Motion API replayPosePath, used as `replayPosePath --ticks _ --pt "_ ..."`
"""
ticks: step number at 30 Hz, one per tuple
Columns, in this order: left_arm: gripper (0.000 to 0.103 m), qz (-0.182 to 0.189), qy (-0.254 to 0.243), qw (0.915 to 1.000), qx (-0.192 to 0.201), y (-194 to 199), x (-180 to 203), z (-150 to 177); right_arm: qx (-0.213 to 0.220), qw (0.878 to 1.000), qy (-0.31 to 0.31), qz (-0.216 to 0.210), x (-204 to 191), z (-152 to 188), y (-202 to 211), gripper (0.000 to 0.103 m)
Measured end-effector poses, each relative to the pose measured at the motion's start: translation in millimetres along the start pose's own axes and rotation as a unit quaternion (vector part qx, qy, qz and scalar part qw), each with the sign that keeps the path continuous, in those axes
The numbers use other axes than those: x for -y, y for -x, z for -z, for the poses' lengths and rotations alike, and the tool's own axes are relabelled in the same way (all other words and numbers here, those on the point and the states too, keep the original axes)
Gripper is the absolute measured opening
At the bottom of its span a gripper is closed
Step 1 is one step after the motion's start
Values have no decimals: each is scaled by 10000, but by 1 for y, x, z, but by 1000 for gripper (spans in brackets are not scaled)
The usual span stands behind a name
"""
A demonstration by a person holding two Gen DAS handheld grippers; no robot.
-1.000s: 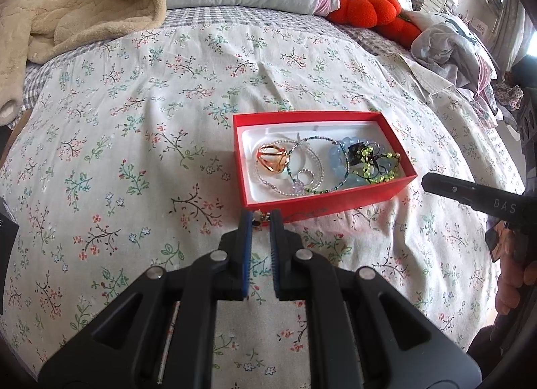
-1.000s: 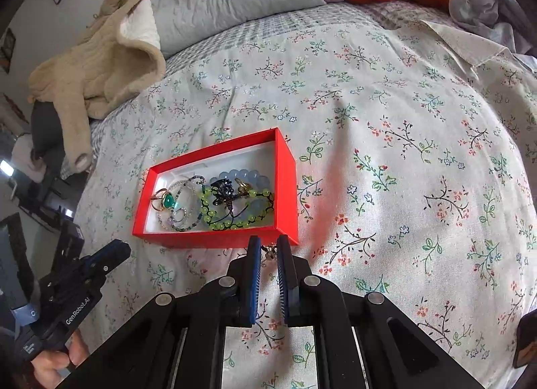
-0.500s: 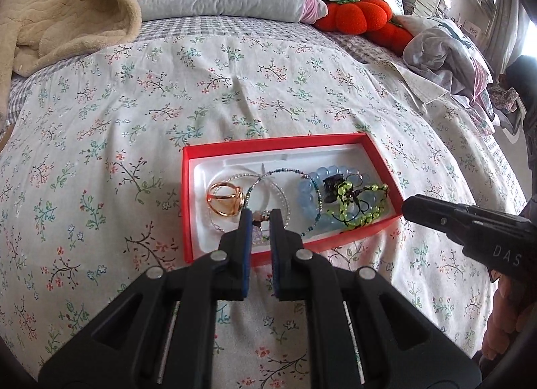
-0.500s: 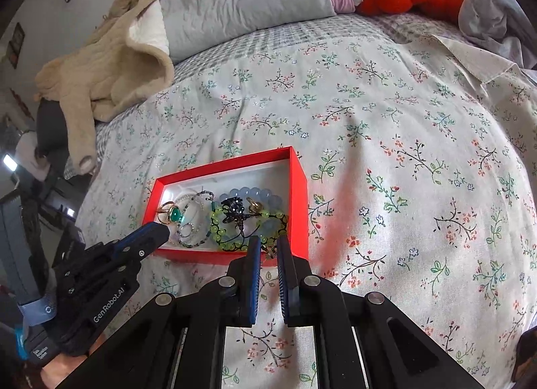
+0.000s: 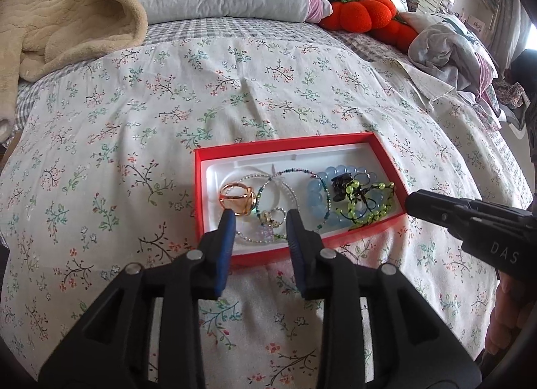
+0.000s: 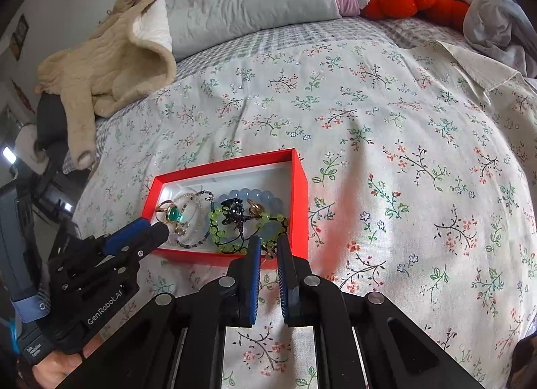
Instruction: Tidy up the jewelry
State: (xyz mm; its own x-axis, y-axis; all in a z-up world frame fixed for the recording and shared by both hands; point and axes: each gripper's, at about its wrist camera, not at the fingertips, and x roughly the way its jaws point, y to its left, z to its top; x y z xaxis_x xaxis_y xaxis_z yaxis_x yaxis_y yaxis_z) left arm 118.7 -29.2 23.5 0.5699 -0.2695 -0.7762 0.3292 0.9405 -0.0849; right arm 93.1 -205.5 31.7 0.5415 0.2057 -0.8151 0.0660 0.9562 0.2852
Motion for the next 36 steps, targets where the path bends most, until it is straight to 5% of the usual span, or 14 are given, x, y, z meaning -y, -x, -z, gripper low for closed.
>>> replayPosePath --ticks 12,27,30,31,32,36 --pt "44 -175 106 9997 -133 7 -14 6 37 9999 72 -80 -12 -9 -13 10" --pt "81 -565 253 9978 -256 21 -18 16 11 9993 368 41 -12 0 5 20" --pt "84 -657 287 9970 -285 27 -17 21 2 9986 467 237 -10 9 14 39" --pt "87 -683 290 9968 -299 29 -16 24 59 9985 478 264 -10 12 18 66" --pt "90 -749 288 9963 -321 30 -15 26 155 9982 496 308 -10 15 24 79" --pt "101 -899 348 9948 -337 40 -15 35 209 9970 620 414 -11 24 38 79"
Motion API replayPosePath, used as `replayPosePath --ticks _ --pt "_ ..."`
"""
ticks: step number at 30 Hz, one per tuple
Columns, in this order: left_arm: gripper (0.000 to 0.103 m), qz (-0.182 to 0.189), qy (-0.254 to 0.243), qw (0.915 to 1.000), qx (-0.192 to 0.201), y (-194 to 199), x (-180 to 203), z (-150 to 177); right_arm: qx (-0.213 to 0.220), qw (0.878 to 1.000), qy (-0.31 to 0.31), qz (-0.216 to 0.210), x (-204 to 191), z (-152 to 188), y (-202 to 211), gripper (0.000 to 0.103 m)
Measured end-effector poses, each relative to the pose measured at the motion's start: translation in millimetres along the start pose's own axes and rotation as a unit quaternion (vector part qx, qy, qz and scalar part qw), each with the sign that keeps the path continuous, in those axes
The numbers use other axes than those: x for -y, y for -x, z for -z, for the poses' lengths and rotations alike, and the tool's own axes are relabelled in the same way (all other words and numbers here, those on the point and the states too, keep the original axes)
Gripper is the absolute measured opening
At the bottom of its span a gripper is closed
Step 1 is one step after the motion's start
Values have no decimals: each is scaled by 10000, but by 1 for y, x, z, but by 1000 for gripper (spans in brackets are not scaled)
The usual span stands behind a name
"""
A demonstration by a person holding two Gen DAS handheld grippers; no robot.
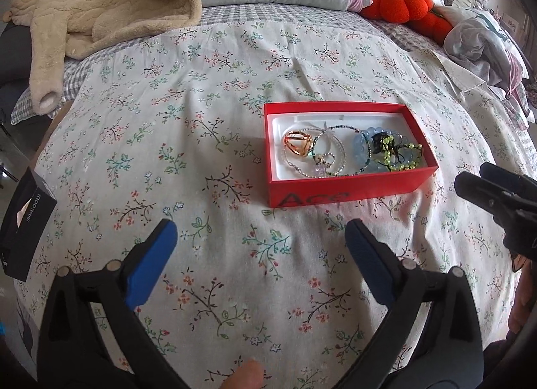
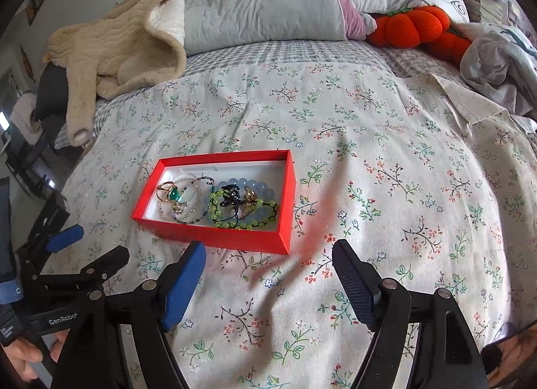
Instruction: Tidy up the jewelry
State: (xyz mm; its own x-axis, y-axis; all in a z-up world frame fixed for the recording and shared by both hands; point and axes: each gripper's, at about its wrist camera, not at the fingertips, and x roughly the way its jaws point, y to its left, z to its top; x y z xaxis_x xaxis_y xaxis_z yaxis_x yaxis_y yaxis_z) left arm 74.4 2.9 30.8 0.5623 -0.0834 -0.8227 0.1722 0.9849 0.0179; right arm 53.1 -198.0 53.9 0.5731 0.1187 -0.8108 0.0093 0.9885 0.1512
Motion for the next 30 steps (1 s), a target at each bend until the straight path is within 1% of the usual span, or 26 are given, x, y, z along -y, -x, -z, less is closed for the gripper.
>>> replayPosePath --ticks 2,4,6,7,12,15,20,30 --pt "102 -23 72 10000 -2 5 -2 3 -35 10000 -48 -7 1 5 4 86" --pt "102 -56 101 9999 4 9 -3 7 -48 9999 -118 -14 1 11 7 88" --pt "102 -52 62 10000 -33 11 -2 11 -98 9998 -168 52 1 16 8 94" --pt "102 -38 30 10000 -68 12 -1 12 -107 9998 -176 85 0 20 8 102" --pt "102 -29 11 9999 -141 14 -2 22 -139 9996 -21 249 -7 29 11 103" --pt "102 -95 -7 9999 -136 14 -2 24 -157 9995 11 257 -9 33 12 103" --pt "102 -64 27 9998 -172 14 -1 27 -226 9995 -17 207 -10 34 9 103" --pt "102 -56 -1 9997 -241 10 1 28 -334 9992 -6 240 -13 35 2 103"
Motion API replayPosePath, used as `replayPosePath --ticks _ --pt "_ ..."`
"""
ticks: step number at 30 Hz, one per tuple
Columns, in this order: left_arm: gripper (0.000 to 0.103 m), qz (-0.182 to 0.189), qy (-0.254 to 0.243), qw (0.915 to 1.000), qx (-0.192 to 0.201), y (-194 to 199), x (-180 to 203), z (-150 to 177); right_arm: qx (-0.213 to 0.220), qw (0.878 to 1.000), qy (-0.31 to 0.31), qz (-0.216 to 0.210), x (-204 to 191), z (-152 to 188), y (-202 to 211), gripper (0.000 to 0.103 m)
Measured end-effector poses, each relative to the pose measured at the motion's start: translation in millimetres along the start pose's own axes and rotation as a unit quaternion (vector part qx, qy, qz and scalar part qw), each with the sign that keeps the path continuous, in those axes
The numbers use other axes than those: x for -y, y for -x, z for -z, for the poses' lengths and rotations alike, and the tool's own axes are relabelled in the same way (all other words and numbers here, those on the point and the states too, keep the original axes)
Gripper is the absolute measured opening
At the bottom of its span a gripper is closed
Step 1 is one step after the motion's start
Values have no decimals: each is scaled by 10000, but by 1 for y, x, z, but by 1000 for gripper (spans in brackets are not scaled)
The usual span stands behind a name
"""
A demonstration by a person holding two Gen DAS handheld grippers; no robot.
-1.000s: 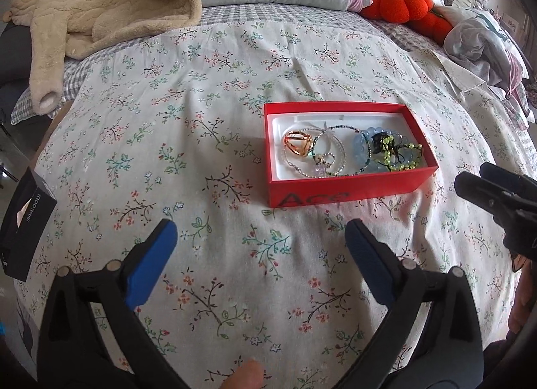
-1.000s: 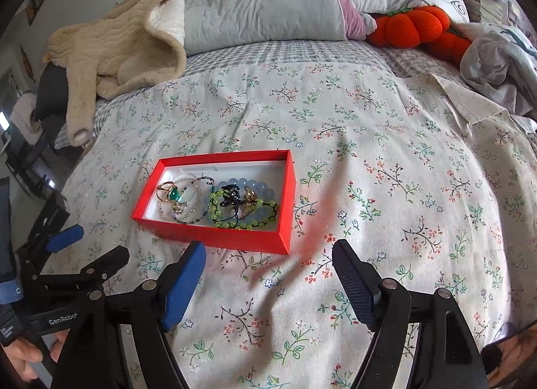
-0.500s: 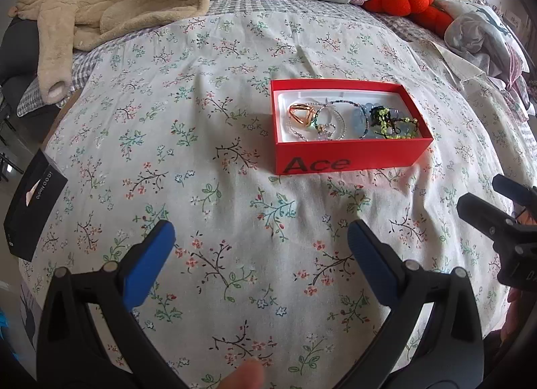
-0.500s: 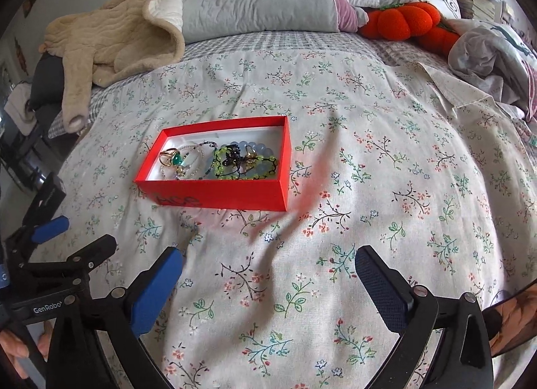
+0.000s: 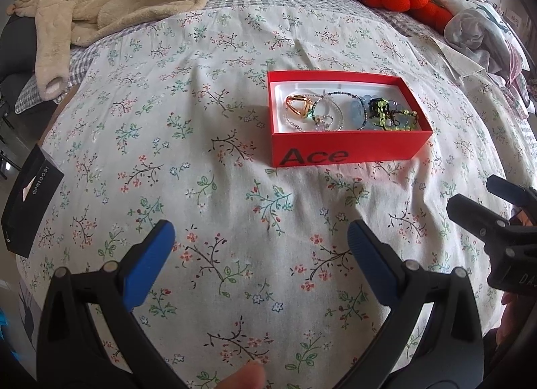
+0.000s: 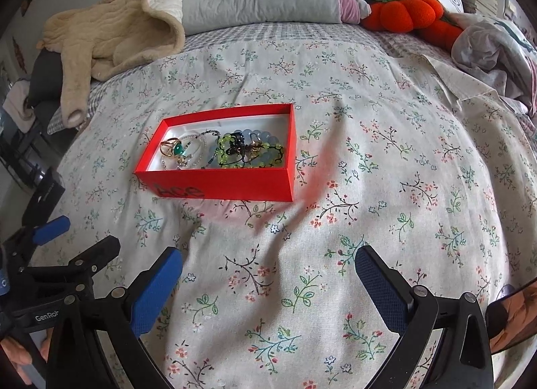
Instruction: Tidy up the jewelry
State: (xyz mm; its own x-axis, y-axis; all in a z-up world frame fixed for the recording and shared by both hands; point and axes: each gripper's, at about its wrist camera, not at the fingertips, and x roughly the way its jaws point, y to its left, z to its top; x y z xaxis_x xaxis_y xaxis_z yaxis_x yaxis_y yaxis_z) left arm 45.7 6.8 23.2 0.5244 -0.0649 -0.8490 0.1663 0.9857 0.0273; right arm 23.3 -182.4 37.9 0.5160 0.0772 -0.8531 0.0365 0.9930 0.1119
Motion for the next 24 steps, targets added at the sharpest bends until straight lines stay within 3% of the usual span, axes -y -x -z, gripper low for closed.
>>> replayPosePath --ticks 24 --pt "102 -55 -236 9995 -180 -13 12 7 -107 9993 314 196 0 9 -6 103"
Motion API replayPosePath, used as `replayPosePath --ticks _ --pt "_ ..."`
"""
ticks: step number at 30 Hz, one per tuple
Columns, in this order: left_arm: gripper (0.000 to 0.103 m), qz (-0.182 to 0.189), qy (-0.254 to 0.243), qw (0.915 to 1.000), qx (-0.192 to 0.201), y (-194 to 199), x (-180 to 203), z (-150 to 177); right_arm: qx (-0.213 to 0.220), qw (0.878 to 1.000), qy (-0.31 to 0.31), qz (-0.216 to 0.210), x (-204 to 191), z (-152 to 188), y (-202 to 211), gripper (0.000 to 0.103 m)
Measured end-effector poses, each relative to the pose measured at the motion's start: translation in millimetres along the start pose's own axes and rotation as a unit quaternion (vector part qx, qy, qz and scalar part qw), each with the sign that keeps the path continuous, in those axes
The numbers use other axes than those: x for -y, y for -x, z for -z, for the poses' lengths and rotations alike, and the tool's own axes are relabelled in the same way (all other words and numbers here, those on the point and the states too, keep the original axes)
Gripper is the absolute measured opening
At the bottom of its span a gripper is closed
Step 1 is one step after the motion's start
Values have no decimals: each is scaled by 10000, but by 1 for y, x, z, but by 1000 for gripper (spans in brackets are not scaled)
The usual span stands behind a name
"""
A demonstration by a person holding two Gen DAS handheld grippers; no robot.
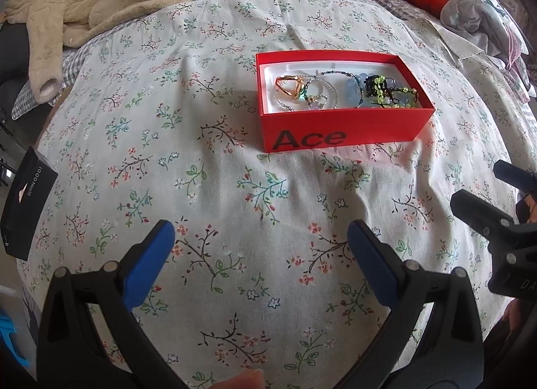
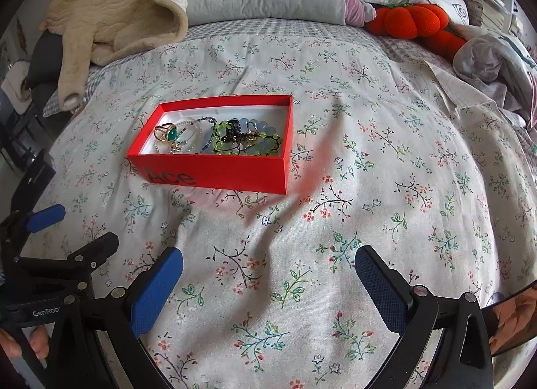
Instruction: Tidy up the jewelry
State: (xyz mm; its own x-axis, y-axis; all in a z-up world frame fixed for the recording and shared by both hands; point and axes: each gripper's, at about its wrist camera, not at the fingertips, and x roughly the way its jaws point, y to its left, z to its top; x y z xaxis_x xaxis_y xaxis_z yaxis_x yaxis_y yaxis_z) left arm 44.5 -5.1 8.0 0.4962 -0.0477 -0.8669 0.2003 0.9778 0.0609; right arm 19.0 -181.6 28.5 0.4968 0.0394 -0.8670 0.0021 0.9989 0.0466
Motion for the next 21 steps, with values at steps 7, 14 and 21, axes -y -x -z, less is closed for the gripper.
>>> replayPosePath --ticks 7,14,21 --pt "102 46 -67 10000 -57 -4 9 1 -173 9998 4 -80 7 2 0 103" --pt "102 105 -33 9999 -25 -2 11 -3 -92 9999 -47 -23 18 -3 5 103" --pt "102 88 26 10000 -28 -1 10 -5 -138 9999 -88 44 21 -3 1 103"
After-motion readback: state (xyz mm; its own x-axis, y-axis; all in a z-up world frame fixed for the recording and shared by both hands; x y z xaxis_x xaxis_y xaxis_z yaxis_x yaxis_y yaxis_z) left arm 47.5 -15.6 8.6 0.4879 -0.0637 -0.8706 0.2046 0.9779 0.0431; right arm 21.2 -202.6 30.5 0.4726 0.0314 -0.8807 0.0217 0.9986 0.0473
